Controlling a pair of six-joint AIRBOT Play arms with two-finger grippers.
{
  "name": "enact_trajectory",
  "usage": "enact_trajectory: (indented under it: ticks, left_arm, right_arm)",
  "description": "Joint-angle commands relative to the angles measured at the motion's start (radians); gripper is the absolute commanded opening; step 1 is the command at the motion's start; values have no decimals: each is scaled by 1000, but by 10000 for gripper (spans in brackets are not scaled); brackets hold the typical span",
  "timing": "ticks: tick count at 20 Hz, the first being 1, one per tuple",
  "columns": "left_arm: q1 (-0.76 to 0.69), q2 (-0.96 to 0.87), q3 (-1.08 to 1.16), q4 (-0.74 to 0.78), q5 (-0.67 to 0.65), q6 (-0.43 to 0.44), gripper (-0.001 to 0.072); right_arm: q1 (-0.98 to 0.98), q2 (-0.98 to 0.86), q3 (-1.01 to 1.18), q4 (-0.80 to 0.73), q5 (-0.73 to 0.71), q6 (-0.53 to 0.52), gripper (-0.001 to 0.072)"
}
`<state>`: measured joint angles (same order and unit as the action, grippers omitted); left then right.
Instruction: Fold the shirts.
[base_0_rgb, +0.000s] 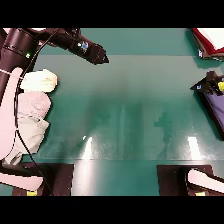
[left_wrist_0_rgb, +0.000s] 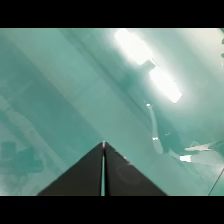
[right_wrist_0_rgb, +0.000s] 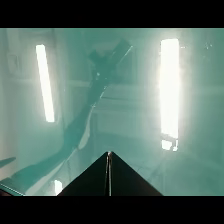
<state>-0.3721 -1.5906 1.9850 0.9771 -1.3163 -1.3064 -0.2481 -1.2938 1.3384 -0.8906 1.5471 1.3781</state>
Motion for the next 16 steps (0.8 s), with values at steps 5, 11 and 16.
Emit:
enact_trajectory:
  ticks: [5,11,16]
  left_arm:
    - [0,-1,0,0,0,1,28]
    - [0,-1,0,0,0,1,29]
    - [3,0,4,13,124,-2,64]
  right_arm:
    - [1,1,0,0,12,0,17]
    - [1,1,0,0,27,0,17]
    - [1,1,0,0,27,0,17]
